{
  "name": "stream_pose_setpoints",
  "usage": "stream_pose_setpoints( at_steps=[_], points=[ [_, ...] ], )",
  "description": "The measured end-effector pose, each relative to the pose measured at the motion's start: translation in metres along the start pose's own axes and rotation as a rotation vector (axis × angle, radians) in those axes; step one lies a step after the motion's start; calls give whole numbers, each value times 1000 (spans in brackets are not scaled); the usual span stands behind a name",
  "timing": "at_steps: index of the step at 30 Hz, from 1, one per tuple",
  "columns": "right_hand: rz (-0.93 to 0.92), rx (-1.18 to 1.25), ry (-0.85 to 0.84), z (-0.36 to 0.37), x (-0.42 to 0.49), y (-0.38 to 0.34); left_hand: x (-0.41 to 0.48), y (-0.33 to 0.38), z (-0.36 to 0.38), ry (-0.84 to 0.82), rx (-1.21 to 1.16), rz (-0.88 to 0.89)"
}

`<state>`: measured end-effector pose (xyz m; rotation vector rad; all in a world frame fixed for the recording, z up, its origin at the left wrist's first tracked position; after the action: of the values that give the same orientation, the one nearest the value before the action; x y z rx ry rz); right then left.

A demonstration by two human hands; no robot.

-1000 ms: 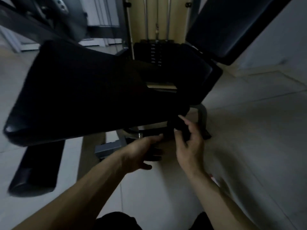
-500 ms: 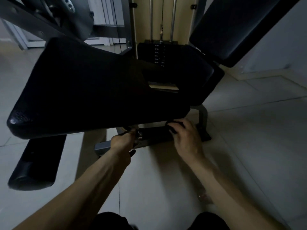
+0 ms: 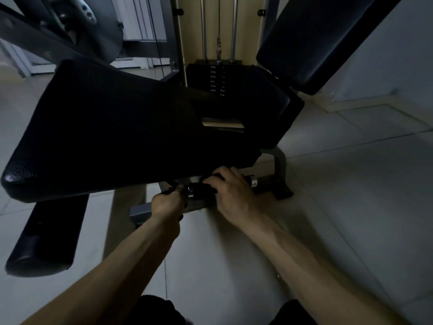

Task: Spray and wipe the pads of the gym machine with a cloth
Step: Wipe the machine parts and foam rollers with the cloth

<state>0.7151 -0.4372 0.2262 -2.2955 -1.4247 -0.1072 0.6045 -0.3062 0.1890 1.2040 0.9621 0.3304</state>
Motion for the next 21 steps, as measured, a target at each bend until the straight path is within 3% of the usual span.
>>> stream_pose_setpoints(
  at_steps=[5, 10, 12, 18, 21],
  points=[
    [298, -83, -124, -35, -1, 75, -2, -2, 6, 8, -26, 7],
    [44, 14, -93, -8, 14, -31, -2, 1, 2, 25, 12, 1],
    [34, -25, -64, -2, 15, -45, -1, 2, 1, 32, 34, 10],
    [177, -215, -236, -29, 19, 33, 0, 0, 2, 32, 32, -13],
    [238, -213, -237, -30, 15, 63, 4, 1, -3, 13, 43, -22]
  ],
)
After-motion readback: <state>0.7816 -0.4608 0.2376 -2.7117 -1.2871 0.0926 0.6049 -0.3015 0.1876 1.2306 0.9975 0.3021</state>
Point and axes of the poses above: each hand's wrist, its own x-axis towards the middle knuckle, its own z-axis out of the palm, y = z × x, the point moved 5 cm from there along x, towards the middle knuckle, and after that the axes turned 10 degrees about -y, right-handed, at the moved point
